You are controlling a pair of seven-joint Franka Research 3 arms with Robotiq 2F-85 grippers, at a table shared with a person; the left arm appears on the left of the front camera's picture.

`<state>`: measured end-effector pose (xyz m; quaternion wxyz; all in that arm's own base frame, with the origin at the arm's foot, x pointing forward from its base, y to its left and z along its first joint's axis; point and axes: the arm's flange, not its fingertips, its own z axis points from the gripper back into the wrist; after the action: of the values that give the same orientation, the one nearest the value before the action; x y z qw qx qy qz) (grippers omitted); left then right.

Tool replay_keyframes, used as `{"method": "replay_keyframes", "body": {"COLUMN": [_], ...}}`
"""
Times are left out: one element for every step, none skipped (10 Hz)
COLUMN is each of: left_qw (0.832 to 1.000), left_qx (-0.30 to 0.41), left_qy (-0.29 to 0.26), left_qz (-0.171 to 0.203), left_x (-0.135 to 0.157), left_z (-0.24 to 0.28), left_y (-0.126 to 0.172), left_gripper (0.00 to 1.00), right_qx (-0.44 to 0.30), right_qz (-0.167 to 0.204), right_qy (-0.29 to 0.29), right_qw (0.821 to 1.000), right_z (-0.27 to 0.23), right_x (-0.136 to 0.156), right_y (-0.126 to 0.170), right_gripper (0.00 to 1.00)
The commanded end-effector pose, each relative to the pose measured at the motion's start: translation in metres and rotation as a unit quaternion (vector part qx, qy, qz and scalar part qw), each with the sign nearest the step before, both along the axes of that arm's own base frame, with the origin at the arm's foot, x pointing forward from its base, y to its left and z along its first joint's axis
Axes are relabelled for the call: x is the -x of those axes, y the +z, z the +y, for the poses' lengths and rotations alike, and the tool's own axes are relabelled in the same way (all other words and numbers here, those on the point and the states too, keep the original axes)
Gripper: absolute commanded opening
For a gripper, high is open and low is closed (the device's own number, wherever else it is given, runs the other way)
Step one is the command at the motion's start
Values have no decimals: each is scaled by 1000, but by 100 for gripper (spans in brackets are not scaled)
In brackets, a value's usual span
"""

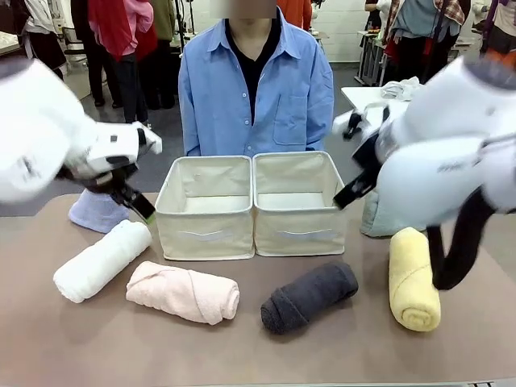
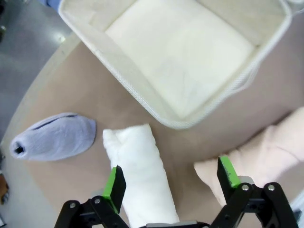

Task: Sort the towels based on their folding style.
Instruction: Pick up one triangle-folded towel and place it in the left Fabric basket.

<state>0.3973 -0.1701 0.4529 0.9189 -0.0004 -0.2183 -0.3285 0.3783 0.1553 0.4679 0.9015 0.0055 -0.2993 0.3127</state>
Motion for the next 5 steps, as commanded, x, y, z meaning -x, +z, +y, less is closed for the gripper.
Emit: {"method": "replay_keyframes", "body": {"left_qw": [998, 999, 999, 999, 999], "left_qx": [-44, -40, -40, -36, -40], "left_qy": [-31, -33, -26, -22, -11], "left_qz": [19, 13, -5, -19, -34], "left_x": [11, 17, 21, 24, 31], "left_z": [-10, -13, -13, -14, -11], "left_y": [81, 114, 142, 163, 178], "left_gripper": [100, 100, 100, 100, 100], "right_qx": [21, 31, 40, 53, 74], "right_qz": [30, 28, 27, 23, 32], "right_qy": [-19, -33, -29, -37, -38], "right_qw": [999, 999, 998, 998, 996], "right_z": [-12, -16, -17, -18, -16], "right_x": [10, 18, 28, 35, 42], "right_y": [66, 95, 121, 139, 150], "right_gripper": [100, 100, 100, 100, 100]}}
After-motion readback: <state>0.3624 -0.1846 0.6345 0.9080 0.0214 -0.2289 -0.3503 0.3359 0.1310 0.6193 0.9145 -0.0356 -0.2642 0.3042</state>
